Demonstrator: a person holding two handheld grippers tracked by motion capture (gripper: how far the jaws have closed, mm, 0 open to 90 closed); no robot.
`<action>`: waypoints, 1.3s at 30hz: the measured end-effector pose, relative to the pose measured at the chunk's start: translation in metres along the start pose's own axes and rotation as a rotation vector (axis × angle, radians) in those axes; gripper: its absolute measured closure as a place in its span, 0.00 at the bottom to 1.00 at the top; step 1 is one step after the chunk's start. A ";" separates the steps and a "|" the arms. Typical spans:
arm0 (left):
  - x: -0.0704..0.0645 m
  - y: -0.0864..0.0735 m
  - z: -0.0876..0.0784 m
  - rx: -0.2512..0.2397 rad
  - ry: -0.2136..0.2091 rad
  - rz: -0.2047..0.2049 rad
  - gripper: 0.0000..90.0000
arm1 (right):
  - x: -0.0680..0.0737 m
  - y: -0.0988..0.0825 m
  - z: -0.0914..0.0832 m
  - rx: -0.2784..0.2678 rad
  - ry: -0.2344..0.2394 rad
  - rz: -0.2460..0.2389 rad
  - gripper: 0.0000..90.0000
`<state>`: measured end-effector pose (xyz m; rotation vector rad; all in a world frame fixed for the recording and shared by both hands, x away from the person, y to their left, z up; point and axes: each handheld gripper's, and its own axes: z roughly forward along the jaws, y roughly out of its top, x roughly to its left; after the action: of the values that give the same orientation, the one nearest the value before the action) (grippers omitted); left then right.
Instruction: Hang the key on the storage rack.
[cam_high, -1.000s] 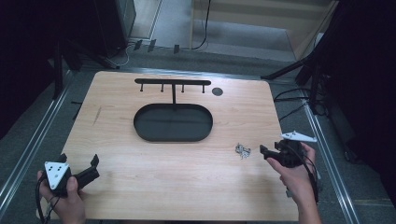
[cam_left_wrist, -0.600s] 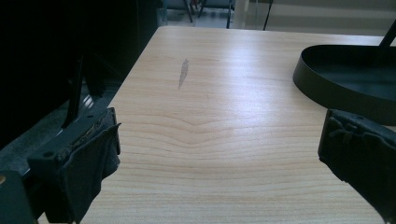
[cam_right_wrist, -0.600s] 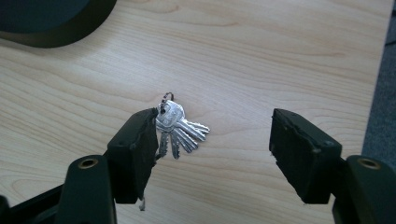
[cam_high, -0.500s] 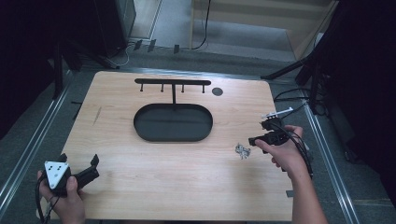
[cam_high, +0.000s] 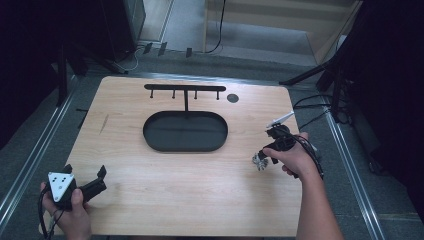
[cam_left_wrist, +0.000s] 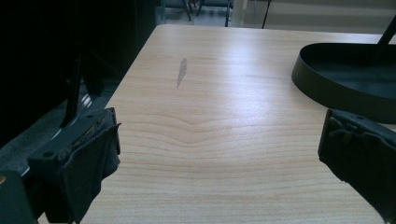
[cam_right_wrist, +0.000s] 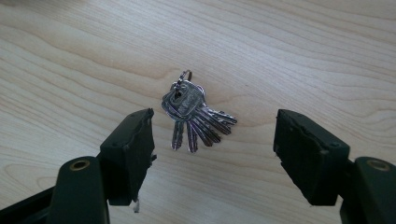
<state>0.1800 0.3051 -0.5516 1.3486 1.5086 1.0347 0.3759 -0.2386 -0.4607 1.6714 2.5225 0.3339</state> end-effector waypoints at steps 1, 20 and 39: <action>0.000 0.000 0.000 0.001 -0.001 0.004 0.00 | 0.002 0.003 0.003 0.022 -0.005 -0.026 0.32; 0.001 0.000 0.000 -0.002 -0.013 -0.008 0.00 | 0.016 0.006 0.042 0.112 -0.045 -0.228 0.41; 0.001 0.000 0.000 0.000 -0.012 -0.001 0.00 | 0.005 0.000 0.035 0.132 -0.013 -0.258 0.91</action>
<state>0.1796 0.3059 -0.5516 1.3514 1.4997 1.0243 0.3807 -0.2300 -0.4945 1.3559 2.7605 0.1351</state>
